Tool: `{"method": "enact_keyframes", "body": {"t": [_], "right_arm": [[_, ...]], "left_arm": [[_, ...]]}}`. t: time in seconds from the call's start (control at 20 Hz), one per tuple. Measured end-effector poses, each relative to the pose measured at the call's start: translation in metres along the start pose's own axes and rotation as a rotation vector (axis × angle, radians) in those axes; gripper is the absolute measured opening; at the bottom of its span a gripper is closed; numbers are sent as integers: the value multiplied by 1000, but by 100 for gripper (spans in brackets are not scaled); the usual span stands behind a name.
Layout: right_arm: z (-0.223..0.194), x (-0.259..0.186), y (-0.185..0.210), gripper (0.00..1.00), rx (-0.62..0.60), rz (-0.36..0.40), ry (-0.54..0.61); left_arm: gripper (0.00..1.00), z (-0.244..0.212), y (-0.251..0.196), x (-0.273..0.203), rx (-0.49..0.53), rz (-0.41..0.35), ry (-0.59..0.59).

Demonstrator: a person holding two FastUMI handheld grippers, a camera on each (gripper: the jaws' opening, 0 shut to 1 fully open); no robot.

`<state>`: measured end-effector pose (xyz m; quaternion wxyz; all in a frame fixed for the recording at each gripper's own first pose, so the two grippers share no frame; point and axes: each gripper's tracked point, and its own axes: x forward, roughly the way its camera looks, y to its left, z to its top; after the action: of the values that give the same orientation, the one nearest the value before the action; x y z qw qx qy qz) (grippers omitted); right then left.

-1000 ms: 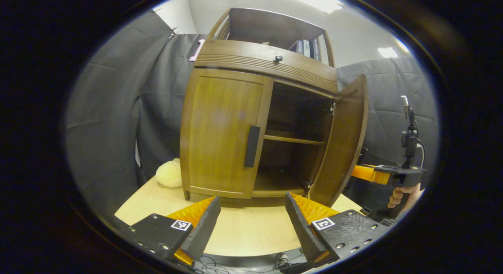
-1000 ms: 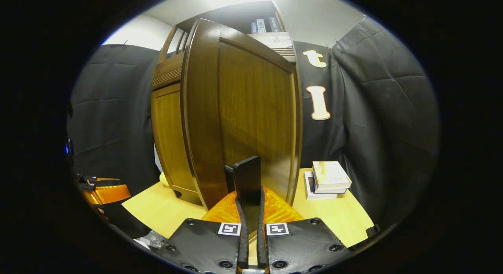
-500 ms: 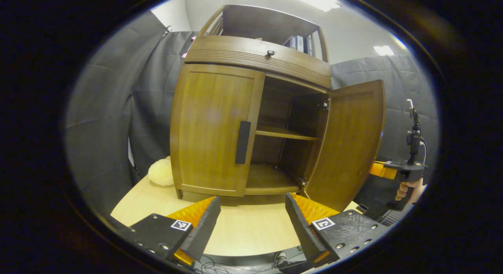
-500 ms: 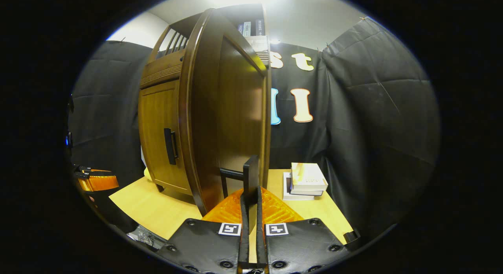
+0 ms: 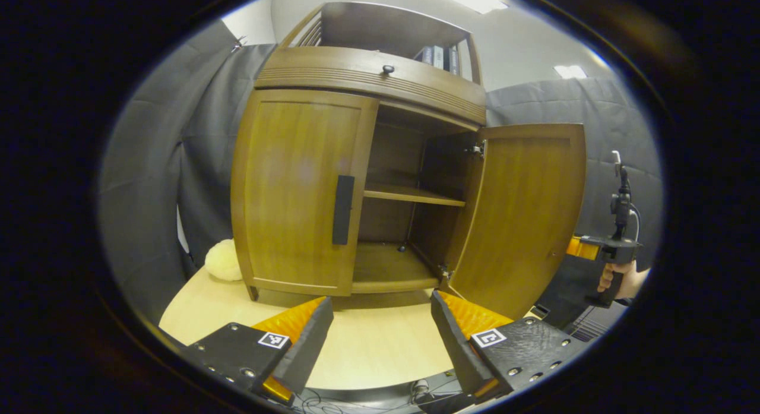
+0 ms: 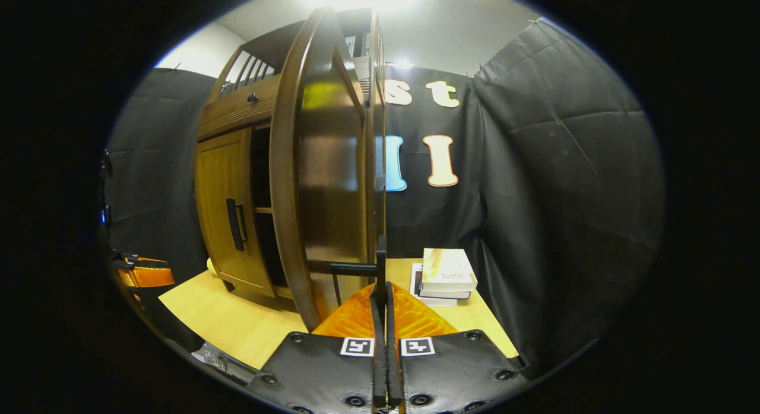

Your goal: Open the right door of the double-door shoe cabinet with the right hand, and open the left door with the left hand.

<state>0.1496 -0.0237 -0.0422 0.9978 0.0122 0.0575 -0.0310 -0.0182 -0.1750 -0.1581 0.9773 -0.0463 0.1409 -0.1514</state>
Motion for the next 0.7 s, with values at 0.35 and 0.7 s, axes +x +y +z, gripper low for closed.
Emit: {"method": "enact_keyframes", "body": {"t": [0.35,0.7], "right_arm": [[-3,-12,-8,9,-82,8,2],[-9,-38,-13,5,-63,-53,24]], "left_arm": [[95,1,-1,2,4,-7,-7],[96,2,-3,3,-24,9,-20]]}}
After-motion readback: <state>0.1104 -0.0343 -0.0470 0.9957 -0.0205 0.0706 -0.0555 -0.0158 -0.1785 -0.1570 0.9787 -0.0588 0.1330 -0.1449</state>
